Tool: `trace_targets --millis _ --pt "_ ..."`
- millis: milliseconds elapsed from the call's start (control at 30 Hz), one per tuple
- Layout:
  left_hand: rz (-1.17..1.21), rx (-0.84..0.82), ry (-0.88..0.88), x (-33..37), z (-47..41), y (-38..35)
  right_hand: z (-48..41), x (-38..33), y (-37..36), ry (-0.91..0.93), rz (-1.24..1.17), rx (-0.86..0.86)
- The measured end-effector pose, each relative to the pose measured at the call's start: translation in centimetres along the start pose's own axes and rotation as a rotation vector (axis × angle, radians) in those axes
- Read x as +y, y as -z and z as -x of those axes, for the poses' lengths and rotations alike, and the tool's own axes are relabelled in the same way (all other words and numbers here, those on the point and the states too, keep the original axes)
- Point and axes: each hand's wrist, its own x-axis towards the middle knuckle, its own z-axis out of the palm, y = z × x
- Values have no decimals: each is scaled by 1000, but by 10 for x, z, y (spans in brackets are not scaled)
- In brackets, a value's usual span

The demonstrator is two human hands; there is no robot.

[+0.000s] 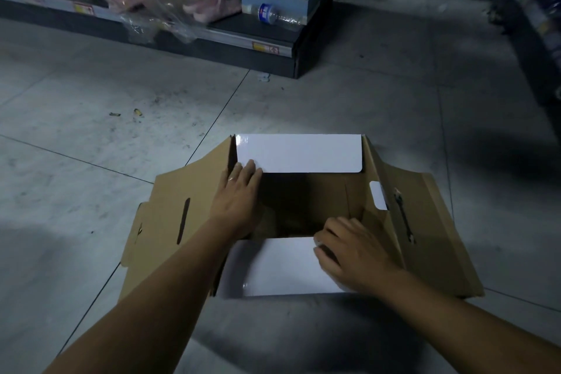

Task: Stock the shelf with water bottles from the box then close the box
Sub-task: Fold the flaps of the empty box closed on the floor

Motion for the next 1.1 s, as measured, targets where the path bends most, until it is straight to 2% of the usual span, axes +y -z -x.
trace_targets --millis 67,233,400,533,600,667,733,833,867,933,967,1033,1100 --pt "-20 -5 11 3 4 -1 9 1 1 5 -25 -49" --pt "-2 -11 -7 2 9 -1 22 5 -3 -45 -151 -46" --pt "97 25 -38 -6 11 13 20 13 -8 -52 -166 55" --pt "87 -3 -25 -7 18 20 21 19 6 -82 -150 131" --pt "92 -5 -23 -8 18 20 26 26 12 -141 -138 256" --pt "96 0 -17 -8 19 19 40 36 16 -340 -164 397" --pt "99 1 -2 -3 20 16 54 49 21 -731 -227 477" --pt "120 27 64 10 22 9 83 82 3 -1408 -414 356" --pt "121 41 82 13 22 6 94 94 -12 -1560 -602 312" --pt "114 63 108 19 23 2 108 103 -38 -1691 -1172 292" --pt "111 64 120 21 23 0 115 104 -49 -1718 -1377 310" --pt "92 69 131 24 24 -5 115 92 -46 -1666 -1581 406" --pt "69 90 126 25 28 -10 107 88 -39 -1614 -1634 674"
